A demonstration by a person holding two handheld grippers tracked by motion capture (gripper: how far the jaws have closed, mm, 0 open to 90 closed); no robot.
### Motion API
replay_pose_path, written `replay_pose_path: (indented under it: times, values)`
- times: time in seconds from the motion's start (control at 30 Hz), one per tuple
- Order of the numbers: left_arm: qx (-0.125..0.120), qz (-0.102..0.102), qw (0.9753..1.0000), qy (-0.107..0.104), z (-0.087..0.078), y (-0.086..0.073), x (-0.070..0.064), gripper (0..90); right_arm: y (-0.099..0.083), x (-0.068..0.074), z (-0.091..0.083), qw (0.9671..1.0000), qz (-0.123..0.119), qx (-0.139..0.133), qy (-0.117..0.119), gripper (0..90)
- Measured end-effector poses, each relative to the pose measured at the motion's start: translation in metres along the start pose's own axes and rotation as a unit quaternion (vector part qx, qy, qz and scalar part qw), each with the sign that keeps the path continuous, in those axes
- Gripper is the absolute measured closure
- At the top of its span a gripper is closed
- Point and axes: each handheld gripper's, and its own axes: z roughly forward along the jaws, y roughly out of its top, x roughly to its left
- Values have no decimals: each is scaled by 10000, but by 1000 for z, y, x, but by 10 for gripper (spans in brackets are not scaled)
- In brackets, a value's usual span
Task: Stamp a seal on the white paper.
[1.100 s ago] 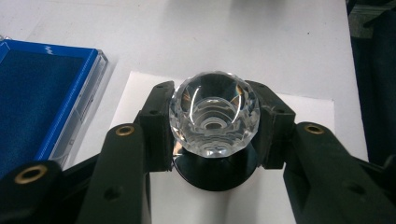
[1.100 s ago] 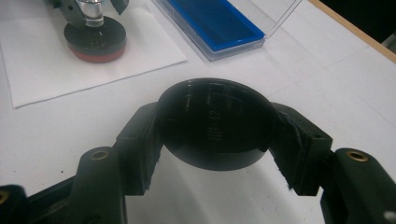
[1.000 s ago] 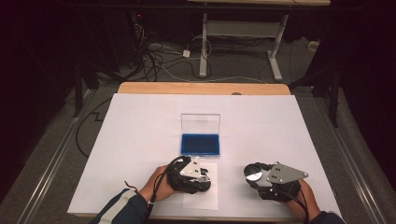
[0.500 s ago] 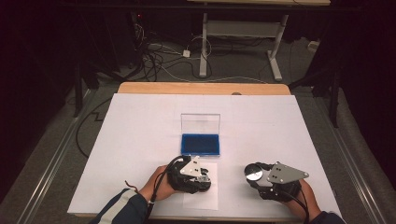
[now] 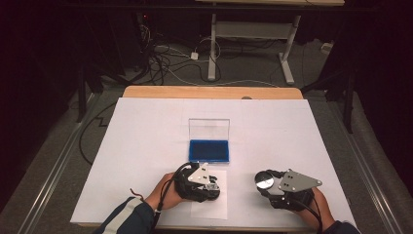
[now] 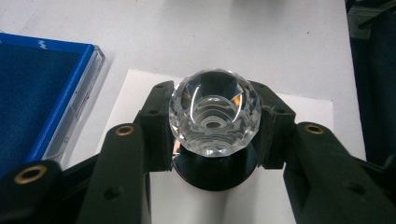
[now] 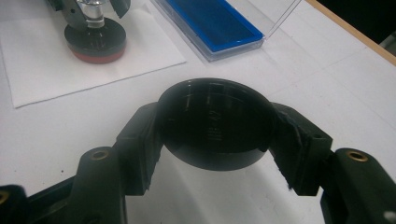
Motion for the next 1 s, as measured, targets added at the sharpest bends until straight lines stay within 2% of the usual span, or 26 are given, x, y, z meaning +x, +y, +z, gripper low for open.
replay_pose_path:
  times: [1.0]
  values:
    - [17, -29, 10000, 10, 1, 0, 0, 543, 0, 0, 0, 10000, -13, 17, 8, 385]
